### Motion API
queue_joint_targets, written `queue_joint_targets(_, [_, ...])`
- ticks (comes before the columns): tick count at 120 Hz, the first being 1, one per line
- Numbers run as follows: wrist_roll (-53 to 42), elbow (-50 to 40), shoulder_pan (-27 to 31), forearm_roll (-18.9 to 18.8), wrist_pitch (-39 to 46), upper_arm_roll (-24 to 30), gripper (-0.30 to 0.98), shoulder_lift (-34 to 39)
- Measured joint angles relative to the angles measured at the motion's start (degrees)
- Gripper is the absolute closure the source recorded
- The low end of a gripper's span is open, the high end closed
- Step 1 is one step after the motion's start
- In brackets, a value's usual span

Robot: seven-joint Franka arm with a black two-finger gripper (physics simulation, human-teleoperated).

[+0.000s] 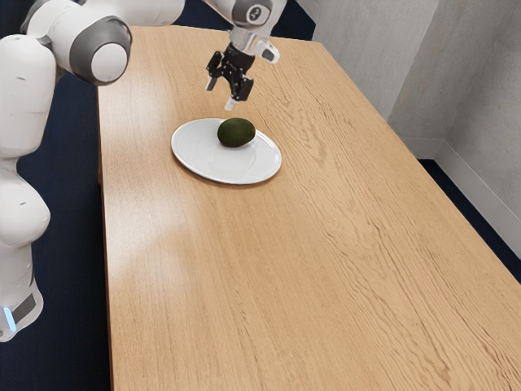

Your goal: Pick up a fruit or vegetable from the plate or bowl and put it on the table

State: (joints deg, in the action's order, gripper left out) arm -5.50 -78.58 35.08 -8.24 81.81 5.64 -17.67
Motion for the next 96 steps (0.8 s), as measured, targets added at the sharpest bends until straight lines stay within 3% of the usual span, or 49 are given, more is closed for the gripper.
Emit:
queue_joint_targets(57, [-7.2, -0.4, -2.5, -3.0, 5.6, 0.6, 0.00, -1.5])
queue_joint_targets(96, [-11.5, -2.2, -2.6, -1.9, 5.4, 0.4, 0.00, -1.8])
